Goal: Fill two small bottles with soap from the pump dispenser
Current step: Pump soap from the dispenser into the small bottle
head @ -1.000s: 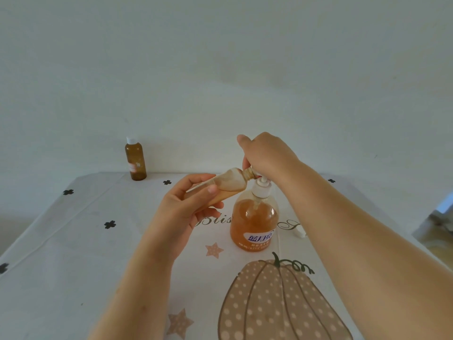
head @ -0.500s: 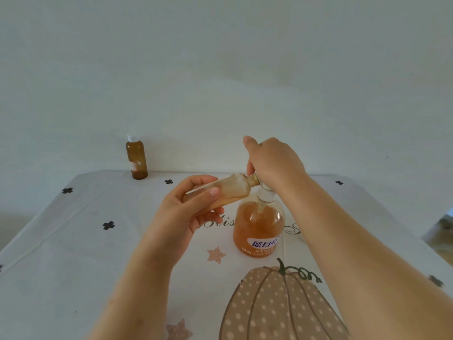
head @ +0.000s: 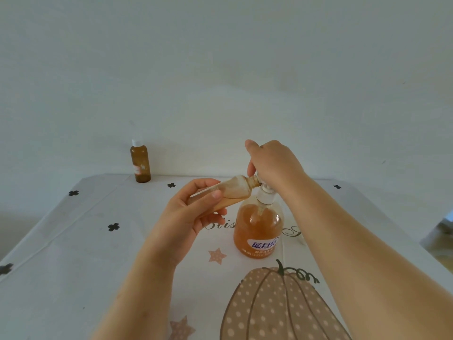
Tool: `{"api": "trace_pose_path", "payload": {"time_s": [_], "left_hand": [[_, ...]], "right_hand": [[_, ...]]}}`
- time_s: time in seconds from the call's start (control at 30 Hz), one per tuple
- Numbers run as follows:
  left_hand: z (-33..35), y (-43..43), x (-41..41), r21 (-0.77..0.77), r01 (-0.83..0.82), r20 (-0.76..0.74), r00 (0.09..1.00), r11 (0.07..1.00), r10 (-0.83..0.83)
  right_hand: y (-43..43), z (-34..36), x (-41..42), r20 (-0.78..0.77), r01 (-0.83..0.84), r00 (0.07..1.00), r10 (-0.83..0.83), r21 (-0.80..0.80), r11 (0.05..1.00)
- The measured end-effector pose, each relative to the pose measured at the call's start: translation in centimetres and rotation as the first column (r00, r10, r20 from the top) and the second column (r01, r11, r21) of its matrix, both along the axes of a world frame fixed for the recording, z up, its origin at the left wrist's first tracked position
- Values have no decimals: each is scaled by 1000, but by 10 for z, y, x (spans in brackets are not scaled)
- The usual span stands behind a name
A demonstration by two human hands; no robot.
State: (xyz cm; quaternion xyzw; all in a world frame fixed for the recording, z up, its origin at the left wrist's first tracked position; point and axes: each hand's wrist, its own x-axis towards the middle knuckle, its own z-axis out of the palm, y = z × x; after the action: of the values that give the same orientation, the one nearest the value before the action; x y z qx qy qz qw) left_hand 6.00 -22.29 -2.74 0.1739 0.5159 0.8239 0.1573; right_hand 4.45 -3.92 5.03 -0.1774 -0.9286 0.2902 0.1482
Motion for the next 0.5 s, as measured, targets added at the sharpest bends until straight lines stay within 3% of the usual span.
{"api": "trace_pose_path", "payload": {"time_s": [0.2,0.5], "left_hand": [[0,0,1,2,8,-7,1000,1000,-8],[-1,0,0,26,5,-6,1000,1000,-4]], "right_hand": [[-2,6,-3,37,-9,999,5,85,996],[0,2,-5,0,-14,1000,14,84,996]]}}
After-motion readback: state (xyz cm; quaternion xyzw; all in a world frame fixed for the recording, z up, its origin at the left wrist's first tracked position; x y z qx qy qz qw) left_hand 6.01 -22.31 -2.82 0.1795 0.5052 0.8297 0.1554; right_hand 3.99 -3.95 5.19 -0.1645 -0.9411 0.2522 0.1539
